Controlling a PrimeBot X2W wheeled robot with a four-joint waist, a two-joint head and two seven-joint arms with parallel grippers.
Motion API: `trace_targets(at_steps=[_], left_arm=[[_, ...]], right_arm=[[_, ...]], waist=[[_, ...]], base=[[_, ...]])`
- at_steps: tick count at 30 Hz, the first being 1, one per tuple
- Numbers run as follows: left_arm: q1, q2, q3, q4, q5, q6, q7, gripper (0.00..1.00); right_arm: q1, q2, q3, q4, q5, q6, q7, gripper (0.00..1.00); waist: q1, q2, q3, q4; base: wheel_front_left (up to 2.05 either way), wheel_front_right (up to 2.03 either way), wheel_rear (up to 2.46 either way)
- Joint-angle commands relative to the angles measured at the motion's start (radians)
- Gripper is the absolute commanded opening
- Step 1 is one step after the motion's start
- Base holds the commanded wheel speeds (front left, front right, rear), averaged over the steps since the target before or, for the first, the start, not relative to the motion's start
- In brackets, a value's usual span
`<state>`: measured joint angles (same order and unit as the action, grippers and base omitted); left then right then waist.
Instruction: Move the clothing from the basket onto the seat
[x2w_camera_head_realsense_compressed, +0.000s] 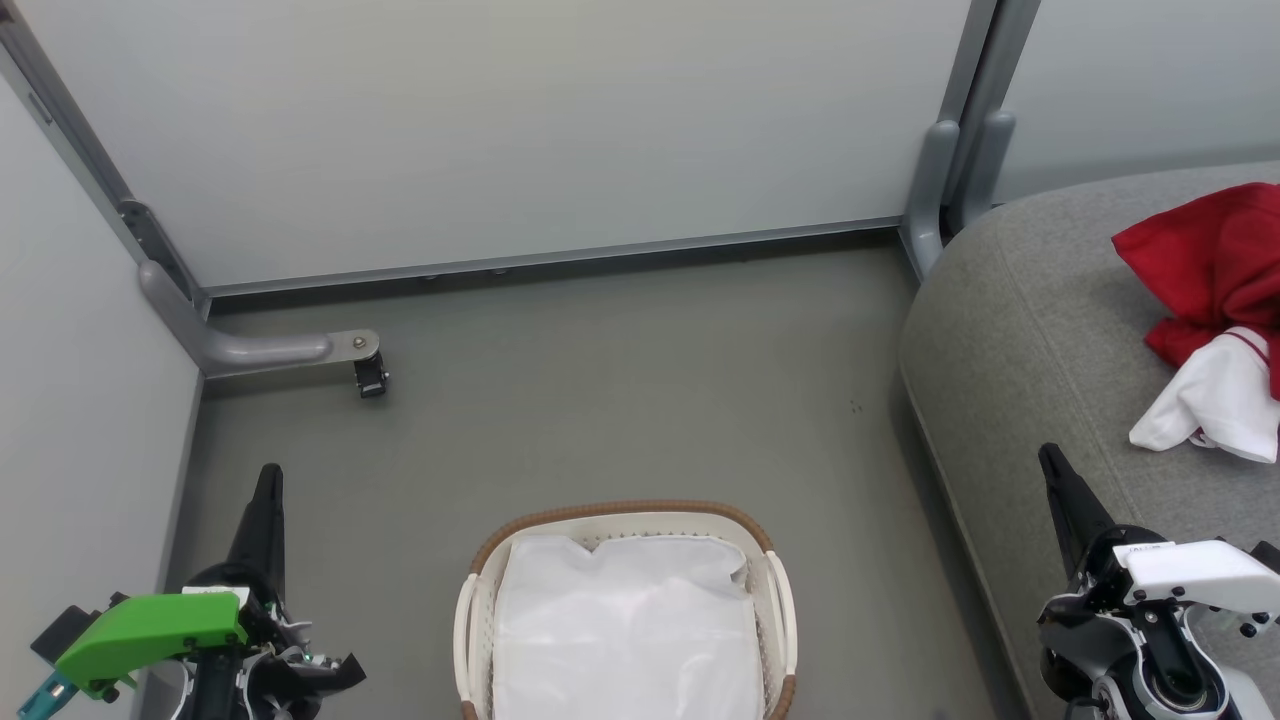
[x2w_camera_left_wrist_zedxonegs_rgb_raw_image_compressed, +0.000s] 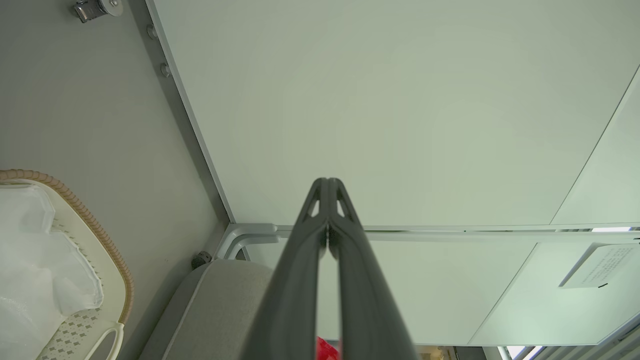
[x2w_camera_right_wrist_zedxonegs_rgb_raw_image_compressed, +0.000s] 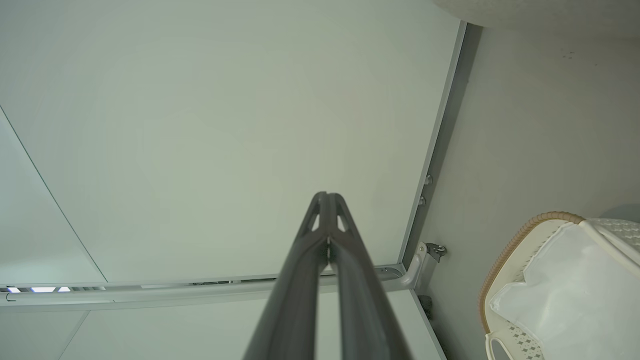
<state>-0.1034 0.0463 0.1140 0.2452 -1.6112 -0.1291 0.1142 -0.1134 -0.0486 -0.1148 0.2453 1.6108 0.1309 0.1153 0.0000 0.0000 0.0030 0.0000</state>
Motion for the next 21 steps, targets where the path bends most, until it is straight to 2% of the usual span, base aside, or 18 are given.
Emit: trace_targets(at_steps=[1, 21], left_arm=[[-0.01, 0.007, 0.002, -0.001, -0.003, -0.004, 0.004, 0.0], [-0.01, 0.007, 0.002, -0.001, -0.003, -0.004, 0.003, 0.0]], right_arm=[[0.011, -0.003, -0.002, -0.004, 0.004, 0.0, 0.002, 0.0], [0.011, -0.003, -0.002, -0.004, 0.004, 0.0, 0.001, 0.0]], waist=[[0.0, 0.0, 0.0, 0.0], [0.0, 0.0, 0.0, 0.0]], base=[[0.0, 0.0, 0.0], [0.0, 0.0, 0.0]])
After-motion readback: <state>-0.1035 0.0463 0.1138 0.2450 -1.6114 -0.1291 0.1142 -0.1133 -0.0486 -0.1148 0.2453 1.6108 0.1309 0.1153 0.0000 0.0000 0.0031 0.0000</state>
